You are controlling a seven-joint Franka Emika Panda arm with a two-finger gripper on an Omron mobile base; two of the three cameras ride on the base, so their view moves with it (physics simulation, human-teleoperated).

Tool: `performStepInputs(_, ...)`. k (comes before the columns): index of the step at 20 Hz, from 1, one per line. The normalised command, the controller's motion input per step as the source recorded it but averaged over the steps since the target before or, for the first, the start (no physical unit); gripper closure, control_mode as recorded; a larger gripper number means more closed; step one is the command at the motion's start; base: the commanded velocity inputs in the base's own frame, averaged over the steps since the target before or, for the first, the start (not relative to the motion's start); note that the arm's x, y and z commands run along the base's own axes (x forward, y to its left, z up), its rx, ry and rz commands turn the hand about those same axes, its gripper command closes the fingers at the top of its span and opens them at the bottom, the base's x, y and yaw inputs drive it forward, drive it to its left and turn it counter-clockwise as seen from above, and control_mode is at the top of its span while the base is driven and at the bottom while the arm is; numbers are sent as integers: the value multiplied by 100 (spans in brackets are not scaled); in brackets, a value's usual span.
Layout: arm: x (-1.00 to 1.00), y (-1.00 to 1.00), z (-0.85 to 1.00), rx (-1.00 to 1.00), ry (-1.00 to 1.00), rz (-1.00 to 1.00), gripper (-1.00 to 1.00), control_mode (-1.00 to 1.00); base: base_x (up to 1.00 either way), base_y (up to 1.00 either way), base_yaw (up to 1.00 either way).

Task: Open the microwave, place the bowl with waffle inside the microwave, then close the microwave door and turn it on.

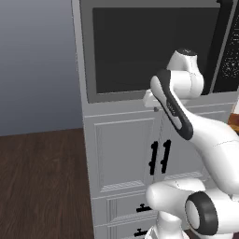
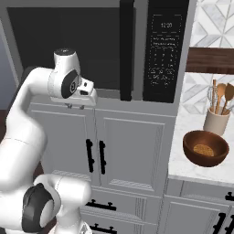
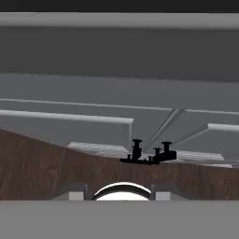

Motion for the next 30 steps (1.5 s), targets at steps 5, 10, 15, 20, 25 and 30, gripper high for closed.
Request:
performStepInputs(5,-42,-6,10,0,-30,-2,-100,-100,0,0,0)
performStepInputs(10,-63,-30,45,0,-91,-5,-100,-100,0,0,0)
performStepInputs(15,2,-78,15,7,-37,-8,-100,-100,0,0,0)
performStepInputs(20,8,-54,0,9,-1,0,-100,-100,0,0,0)
performStepInputs(25,0,-17,2,0,-11,0,-100,-100,0,0,0)
performStepInputs(30,7,-45,23,0,-14,0,-100,-100,0,0,0)
